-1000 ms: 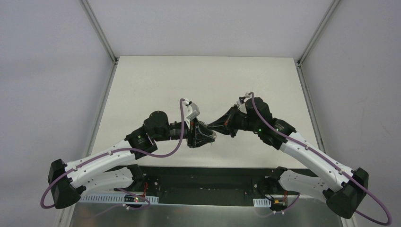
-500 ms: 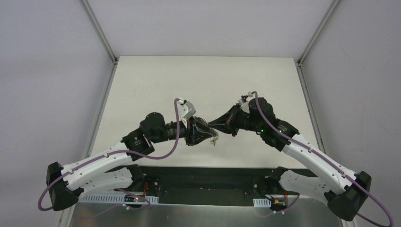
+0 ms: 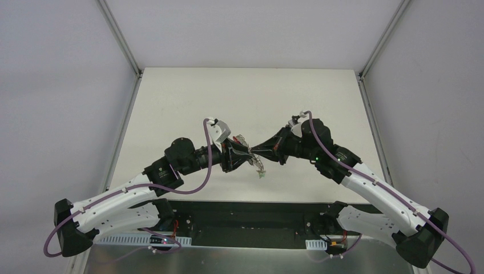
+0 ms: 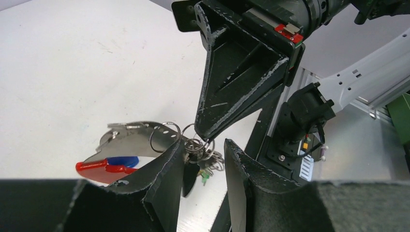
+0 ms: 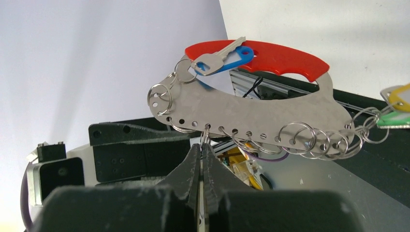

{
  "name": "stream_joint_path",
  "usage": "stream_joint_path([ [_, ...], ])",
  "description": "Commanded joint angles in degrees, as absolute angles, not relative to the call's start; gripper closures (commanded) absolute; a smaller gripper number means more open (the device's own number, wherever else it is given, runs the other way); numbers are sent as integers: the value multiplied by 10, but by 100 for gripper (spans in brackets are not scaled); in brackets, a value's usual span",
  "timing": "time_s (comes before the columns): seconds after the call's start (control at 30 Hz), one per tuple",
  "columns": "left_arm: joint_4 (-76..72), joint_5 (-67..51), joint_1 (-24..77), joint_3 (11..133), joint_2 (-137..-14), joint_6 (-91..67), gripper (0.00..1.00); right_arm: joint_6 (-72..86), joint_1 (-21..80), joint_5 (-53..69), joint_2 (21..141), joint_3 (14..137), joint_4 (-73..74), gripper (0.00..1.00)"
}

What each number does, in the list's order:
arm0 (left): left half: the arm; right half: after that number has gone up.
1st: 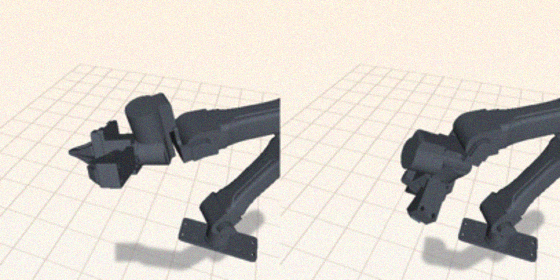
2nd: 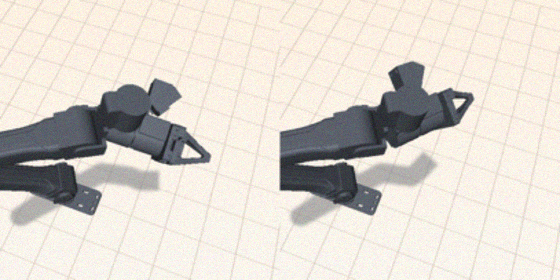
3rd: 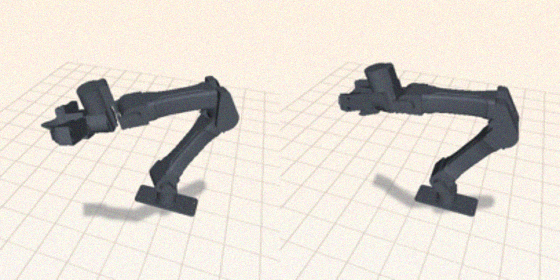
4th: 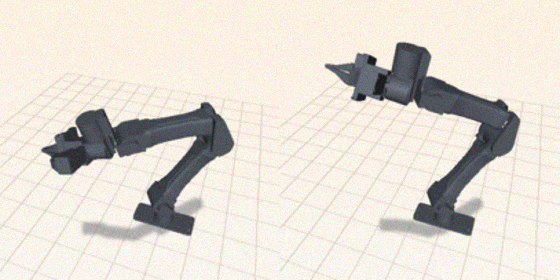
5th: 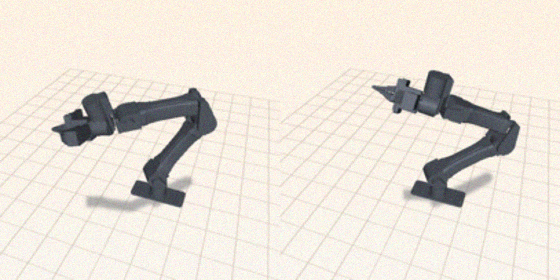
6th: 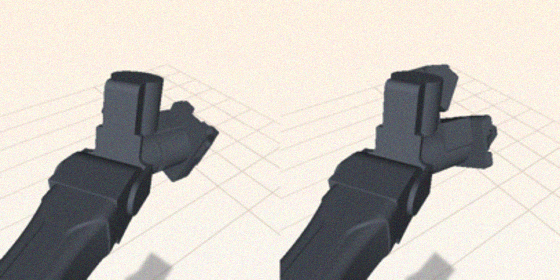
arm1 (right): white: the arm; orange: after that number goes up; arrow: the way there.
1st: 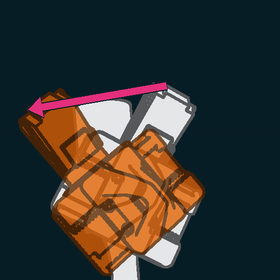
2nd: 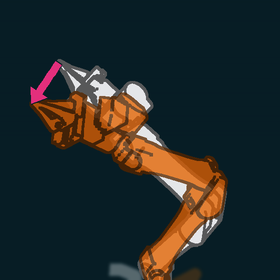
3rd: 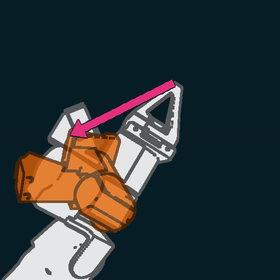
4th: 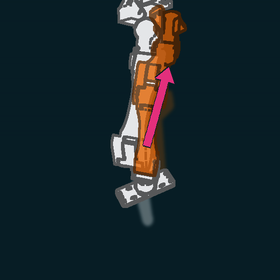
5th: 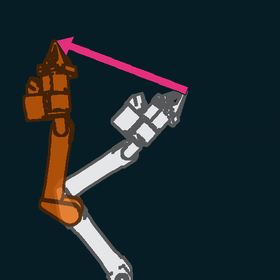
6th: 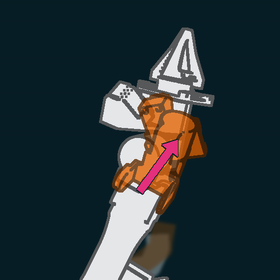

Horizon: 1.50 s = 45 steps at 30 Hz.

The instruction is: Put the keys on the keyring

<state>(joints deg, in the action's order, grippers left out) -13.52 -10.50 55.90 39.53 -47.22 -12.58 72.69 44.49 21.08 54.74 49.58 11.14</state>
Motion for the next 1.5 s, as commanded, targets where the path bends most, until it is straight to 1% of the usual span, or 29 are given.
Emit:
stream_joint_path([
  [0.0,-159,-84,560,391,-467,-114,65,785,450,240,527,489,52,100],
  [0.57,-123,-42,560,385,-426,-95,65,799,459,252,510,483,12,100],
  [1.17,-122,-7,560,394,-427,-79,65,794,481,276,508,487,3,100],
  [1.47,-127,-4,560,391,-423,-74,65,778,482,265,492,489,15,100],
])
